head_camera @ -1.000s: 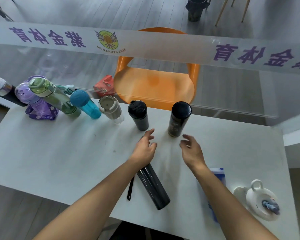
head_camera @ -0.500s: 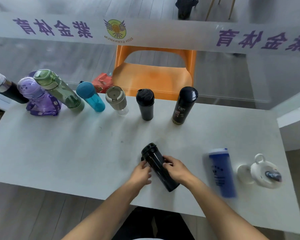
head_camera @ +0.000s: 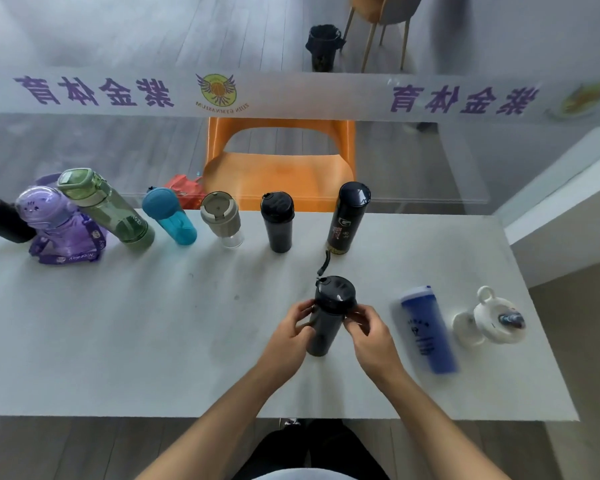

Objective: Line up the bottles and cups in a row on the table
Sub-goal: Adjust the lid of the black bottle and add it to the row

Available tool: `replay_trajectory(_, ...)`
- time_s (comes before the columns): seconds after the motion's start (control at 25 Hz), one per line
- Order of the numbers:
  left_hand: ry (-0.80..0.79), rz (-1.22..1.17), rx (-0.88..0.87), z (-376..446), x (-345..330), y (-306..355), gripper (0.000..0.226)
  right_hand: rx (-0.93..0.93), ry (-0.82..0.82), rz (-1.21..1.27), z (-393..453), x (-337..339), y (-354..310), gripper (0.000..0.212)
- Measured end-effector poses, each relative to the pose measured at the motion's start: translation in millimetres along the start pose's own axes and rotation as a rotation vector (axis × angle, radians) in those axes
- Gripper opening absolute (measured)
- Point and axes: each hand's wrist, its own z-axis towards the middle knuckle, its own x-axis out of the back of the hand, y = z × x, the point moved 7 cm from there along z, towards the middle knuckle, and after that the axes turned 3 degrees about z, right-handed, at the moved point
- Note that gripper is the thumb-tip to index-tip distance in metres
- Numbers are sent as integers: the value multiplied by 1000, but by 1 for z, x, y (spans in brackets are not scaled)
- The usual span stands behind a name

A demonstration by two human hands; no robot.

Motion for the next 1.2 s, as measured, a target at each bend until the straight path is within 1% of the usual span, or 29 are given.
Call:
replay_trajectory(0.08,8,20,-5,-3,-1,1,47,20,35,19,-5,5,1,24)
replay_trajectory(0.2,75,7,6,-5,2,3,31,17,81,103,-9,10,-5,25)
replay_trajectory(0.24,80,2,13,-6,3,4,29,10,81,125,-9,9,-7,25)
replay_trajectory(0.32,59,1,43,-8,0,7,30,11,81,103,-10,8,-14,27)
replay_trajectory(0.44,-5,-20,78,-10,-9,11,39,54,106,-22,-10,0,-22,30)
replay_trajectory(0.52,-64,-17,65,-11,-19,15,37,45,45,-49,-12,-20,-24,26)
replay_trajectory(0.56,-69,3,53,-8,-23,15,36,23,18,-39,-13,-30,-21,27)
replay_trajectory(0.64,-24,28,81,-2,-22,12,38,-21,51,-31,-12,-34,-14,28)
replay_trajectory(0.72,43,52,173,8,-12,3,43,-10,143,-115,3,-15,-14,25)
replay_trajectory(0.76,55,60,206,14,-6,-2,45,-1,159,-173,17,-4,-13,26)
replay_trajectory(0.8,54,56,229,19,-2,-5,46,-11,153,-233,33,5,-11,30)
replay_trajectory(0.88,37,39,252,32,1,-8,45,-97,81,-317,63,16,-2,42)
replay_trajectory(0.96,29,34,256,43,-1,-7,43,-185,-20,-305,83,11,12,48)
replay_trajectory(1.04,27,15,252,53,-5,-4,41,-215,-86,-273,92,4,22,44)
replay_trajectory(1.2,15,-8,263,72,-12,-1,40,-219,-101,-280,98,-4,31,34)
